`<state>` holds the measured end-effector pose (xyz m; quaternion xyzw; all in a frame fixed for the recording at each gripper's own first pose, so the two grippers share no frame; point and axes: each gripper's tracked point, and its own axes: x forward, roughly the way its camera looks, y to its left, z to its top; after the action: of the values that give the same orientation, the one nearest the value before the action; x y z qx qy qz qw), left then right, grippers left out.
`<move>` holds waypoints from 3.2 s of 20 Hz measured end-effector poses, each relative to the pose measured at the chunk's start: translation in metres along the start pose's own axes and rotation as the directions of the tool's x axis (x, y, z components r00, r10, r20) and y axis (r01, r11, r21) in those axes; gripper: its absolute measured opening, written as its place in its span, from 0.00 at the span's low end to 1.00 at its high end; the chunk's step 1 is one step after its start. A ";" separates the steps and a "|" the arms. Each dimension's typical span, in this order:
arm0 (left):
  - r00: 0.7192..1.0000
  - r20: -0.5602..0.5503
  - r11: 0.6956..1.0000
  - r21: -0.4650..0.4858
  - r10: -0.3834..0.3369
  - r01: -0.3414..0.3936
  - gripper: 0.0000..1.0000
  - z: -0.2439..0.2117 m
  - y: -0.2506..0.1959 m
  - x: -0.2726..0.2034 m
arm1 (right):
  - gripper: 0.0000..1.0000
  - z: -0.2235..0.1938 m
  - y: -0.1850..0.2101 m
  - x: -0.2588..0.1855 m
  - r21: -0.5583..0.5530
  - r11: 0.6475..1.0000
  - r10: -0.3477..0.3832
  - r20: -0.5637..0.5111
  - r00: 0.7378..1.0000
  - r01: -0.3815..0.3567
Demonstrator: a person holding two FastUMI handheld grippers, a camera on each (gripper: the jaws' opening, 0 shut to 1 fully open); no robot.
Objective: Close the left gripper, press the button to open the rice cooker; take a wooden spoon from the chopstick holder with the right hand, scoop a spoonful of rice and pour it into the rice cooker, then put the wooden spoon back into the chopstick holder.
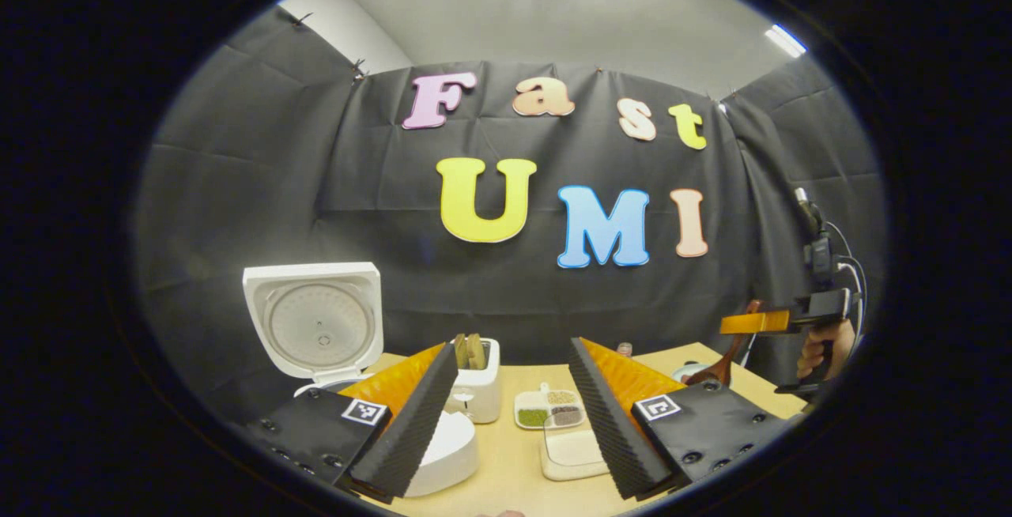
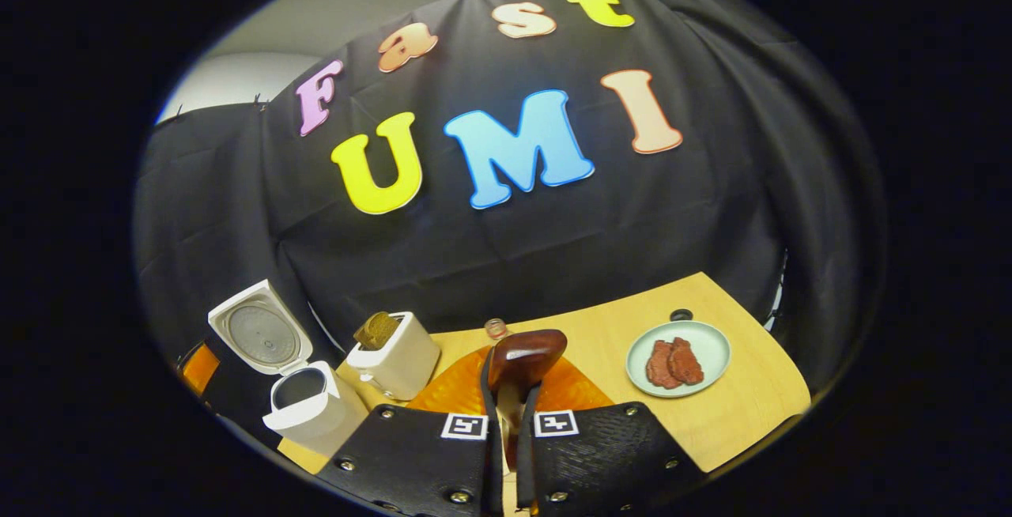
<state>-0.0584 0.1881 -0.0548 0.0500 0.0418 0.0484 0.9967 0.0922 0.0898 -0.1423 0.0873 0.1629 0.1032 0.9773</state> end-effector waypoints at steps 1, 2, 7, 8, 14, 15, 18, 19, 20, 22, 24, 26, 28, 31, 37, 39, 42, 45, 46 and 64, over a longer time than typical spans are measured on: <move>1.000 -0.004 1.000 0.004 -0.003 0.003 0.94 -0.002 0.006 -0.001 | 0.07 -0.007 0.012 0.010 -0.019 1.000 0.014 -0.015 1.000 -0.015; 1.000 -0.007 1.000 0.005 -0.007 0.007 0.94 -0.003 0.010 -0.003 | 0.07 -0.015 0.022 0.022 -0.042 0.999 0.025 -0.029 0.999 -0.026; 1.000 -0.025 1.000 -0.007 -0.001 0.000 0.94 -0.015 0.033 -0.009 | 0.07 -0.077 0.046 0.073 -0.175 0.983 0.035 -0.144 0.989 -0.061; 0.999 -0.033 1.000 -0.013 0.002 -0.002 0.98 -0.020 0.036 -0.009 | 0.07 -0.090 0.049 0.080 -0.200 0.977 0.040 -0.169 0.985 -0.074; 0.998 -0.060 0.999 -0.036 0.034 -0.036 0.98 -0.037 0.065 -0.007 | 0.07 -0.161 0.041 0.112 -0.306 0.949 -0.015 -0.275 0.961 -0.073; 0.997 -0.066 0.998 -0.038 0.039 -0.042 0.98 -0.039 0.070 -0.006 | 0.07 -0.164 0.044 0.112 -0.297 0.952 -0.007 -0.275 0.961 -0.078; 0.995 -0.080 0.997 -0.038 0.060 -0.064 0.98 -0.046 0.081 -0.006 | 0.07 -0.176 0.067 0.110 -0.176 0.977 0.060 -0.304 0.951 -0.118; 0.994 -0.087 0.997 -0.041 0.063 -0.067 0.98 -0.049 0.082 -0.006 | 0.07 -0.178 0.075 0.110 -0.120 0.985 0.080 -0.304 0.949 -0.122; 0.993 -0.095 0.997 -0.043 0.067 -0.071 0.98 -0.054 0.084 -0.006 | 0.07 -0.179 0.080 0.111 -0.059 0.990 0.101 -0.305 0.947 -0.124; 0.992 -0.102 0.996 -0.043 0.069 -0.074 0.94 -0.055 0.085 -0.006 | 0.07 -0.181 0.087 0.112 0.073 0.990 0.136 -0.307 0.942 -0.120; 0.992 -0.103 0.996 -0.040 0.070 -0.074 0.94 -0.055 0.086 -0.005 | 0.07 -0.184 0.088 0.115 0.238 0.966 0.175 -0.304 0.936 -0.103; 0.992 -0.102 0.996 -0.039 0.071 -0.075 0.98 -0.057 0.085 -0.005 | 0.07 -0.184 0.077 0.116 0.415 0.908 0.194 -0.291 0.937 -0.059; 0.991 -0.108 0.996 -0.042 0.074 -0.078 0.98 -0.058 0.086 -0.004 | 0.07 -0.182 0.065 0.115 0.506 0.862 0.193 -0.267 0.944 -0.033; 0.992 -0.100 0.996 -0.048 0.072 -0.078 0.94 -0.054 0.086 -0.004 | 0.07 -0.155 0.041 0.107 0.583 0.812 0.177 -0.193 0.965 -0.032; 0.997 -0.068 0.997 -0.063 0.046 -0.050 0.98 -0.043 0.079 -0.002 | 0.07 -0.085 0.014 0.080 0.735 0.669 0.177 -0.015 0.984 -0.109; 0.997 -0.064 0.998 -0.058 0.031 -0.035 0.98 -0.042 0.073 -0.002 | 0.07 -0.066 0.014 0.070 0.780 0.609 0.184 0.038 0.982 -0.145; 0.999 -0.051 0.999 -0.049 0.009 -0.011 0.94 -0.038 0.065 -0.001 | 0.07 -0.044 0.021 0.059 0.831 0.516 0.214 0.112 0.970 -0.210; 0.999 -0.031 0.999 -0.051 -0.014 0.012 0.98 -0.035 0.057 -0.004 | 0.07 -0.039 0.038 0.058 0.858 0.448 0.267 0.138 0.954 -0.250; 0.999 -0.026 0.998 -0.054 -0.022 0.021 0.99 -0.033 0.055 -0.006 | 0.07 -0.042 0.042 0.058 0.856 0.454 0.272 0.131 0.953 -0.247; 0.994 -0.020 0.989 -0.096 0.108 -0.109 0.98 -0.043 0.128 -0.049 | 0.07 0.008 0.241 0.099 0.770 0.480 0.549 0.111 0.828 -0.421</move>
<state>-0.1223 0.3145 -0.0800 0.0034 0.0438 0.1049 0.9935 0.1446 0.3434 -0.1154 0.5279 0.2322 0.3027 0.7588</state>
